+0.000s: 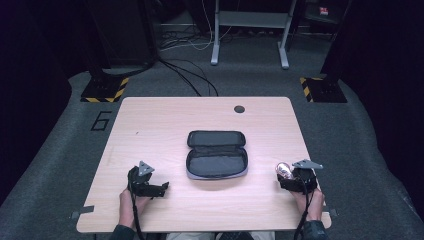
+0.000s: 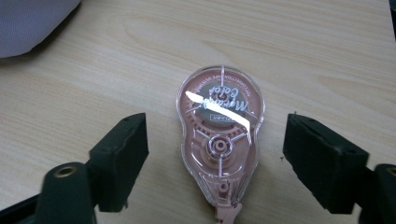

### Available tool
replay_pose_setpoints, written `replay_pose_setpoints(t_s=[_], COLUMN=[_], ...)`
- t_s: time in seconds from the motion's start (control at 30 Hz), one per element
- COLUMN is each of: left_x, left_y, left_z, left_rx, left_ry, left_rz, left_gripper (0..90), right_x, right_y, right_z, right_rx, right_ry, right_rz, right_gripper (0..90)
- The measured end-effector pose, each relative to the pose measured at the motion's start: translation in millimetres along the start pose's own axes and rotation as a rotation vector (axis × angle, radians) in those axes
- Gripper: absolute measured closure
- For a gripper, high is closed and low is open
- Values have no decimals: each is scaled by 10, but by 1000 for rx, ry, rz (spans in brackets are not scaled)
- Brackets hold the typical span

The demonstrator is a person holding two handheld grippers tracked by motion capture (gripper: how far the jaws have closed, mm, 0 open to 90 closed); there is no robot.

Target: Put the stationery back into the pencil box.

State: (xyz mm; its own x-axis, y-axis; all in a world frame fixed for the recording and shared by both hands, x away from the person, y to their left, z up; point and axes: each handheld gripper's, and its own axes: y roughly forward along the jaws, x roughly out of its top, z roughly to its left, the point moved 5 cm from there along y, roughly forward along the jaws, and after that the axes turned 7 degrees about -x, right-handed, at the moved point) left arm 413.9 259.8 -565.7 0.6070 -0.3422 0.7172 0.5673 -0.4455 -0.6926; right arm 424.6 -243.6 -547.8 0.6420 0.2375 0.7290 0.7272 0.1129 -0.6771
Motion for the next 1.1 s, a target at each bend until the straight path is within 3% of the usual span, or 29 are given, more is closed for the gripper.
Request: replay_pose_setpoints(t_s=[0.13,0.23,0.43,0.47,0.93,1.1], left_x=[0,4,8,8,16,16], left_y=[0,5,14,6,18,22], left_z=[1,-1,5,6,2,-1], left_rx=[0,0,2,-8,-6,4], left_ry=[2,-1,8,9,1,0], left_rz=[2,-2,-9,6,-2,-11], left_gripper=[0,0,1,1,2,4], right_x=[-18,-8,-49,-60,-68,6], right_y=[26,26,52,52,12,-82], right_z=[-15,-21,-21,-24,-18,-25], right_rx=[12,14,21,28,26,31], right_ry=[13,-15,-5,4,33,55], right_rz=[-3,0,7,-15,-34,-70], right_gripper=[311,358,455,485,498,498])
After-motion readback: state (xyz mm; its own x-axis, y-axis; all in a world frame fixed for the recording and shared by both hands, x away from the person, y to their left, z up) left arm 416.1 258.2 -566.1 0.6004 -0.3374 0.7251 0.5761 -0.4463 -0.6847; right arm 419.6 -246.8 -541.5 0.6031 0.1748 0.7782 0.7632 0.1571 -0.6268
